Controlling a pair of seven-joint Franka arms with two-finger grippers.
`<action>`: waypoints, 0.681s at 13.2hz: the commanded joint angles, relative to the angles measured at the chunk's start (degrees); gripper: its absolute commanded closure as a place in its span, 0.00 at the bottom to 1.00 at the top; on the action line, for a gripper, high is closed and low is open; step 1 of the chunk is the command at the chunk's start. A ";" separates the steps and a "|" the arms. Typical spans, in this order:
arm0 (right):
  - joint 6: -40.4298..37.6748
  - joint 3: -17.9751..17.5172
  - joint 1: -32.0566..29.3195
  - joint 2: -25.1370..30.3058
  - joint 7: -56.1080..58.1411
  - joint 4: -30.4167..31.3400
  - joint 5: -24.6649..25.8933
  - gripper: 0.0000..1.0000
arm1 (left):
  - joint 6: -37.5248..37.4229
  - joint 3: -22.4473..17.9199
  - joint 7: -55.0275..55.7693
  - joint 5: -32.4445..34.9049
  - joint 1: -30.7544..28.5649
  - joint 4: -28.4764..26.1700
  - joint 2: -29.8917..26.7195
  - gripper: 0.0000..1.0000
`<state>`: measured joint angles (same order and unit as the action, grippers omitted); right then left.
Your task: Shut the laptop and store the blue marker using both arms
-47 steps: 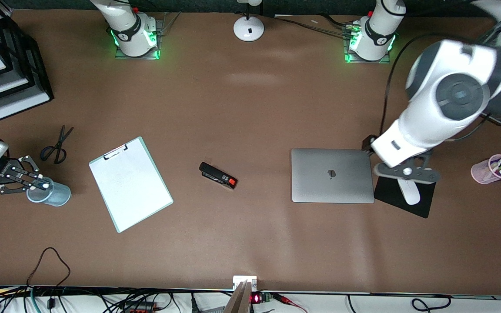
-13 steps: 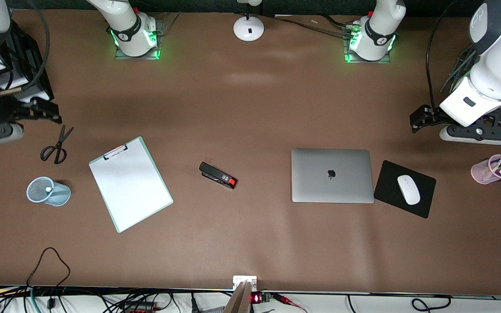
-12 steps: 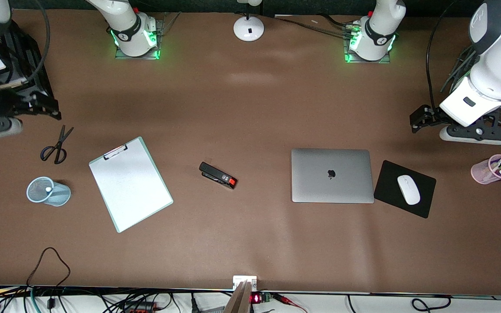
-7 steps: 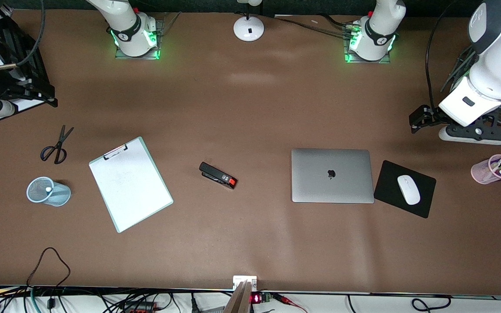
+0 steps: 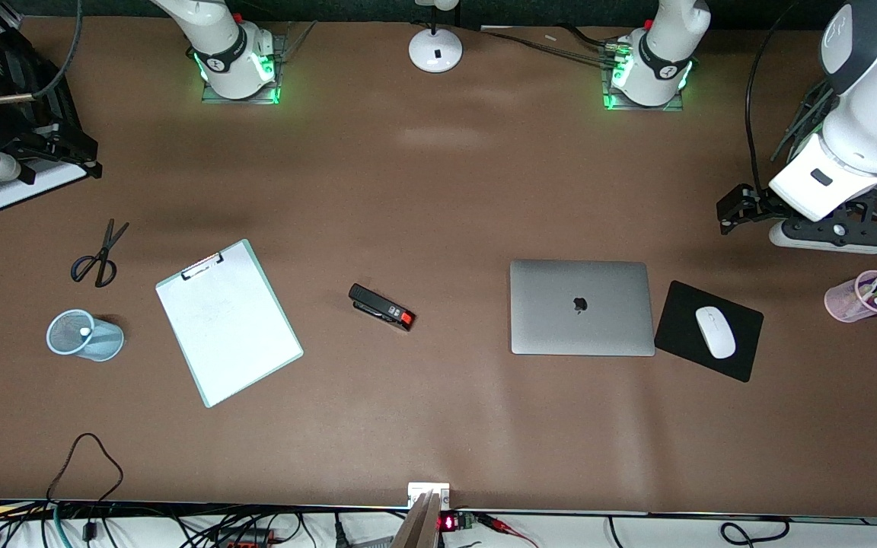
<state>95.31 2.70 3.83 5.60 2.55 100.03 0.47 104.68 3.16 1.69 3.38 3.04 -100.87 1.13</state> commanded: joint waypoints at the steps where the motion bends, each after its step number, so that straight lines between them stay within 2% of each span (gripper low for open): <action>1: 0.23 -0.16 -0.40 0.82 -4.74 -0.19 -0.12 0.00 | -0.61 0.09 -1.51 -0.39 -0.14 2.17 0.36 0.00; 4: 0.23 -0.33 -0.06 -1.64 -2.22 -0.89 -0.12 0.00 | -0.61 0.00 -1.25 -0.39 -0.58 2.43 0.36 0.00; 6: 0.58 -0.42 -0.05 -2.78 2.96 -0.81 -0.30 0.00 | -3.41 0.00 -1.25 -0.48 -0.76 2.61 0.10 0.00; 9: 0.24 -0.33 -0.23 -4.19 2.90 -3.17 -3.45 0.00 | -6.06 0.00 -1.42 -0.57 -0.76 3.75 0.18 0.00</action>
<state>96.35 2.44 3.90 2.43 4.51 99.50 -0.91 100.86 3.04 1.67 3.38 2.73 -98.83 1.13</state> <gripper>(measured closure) 0.000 0.000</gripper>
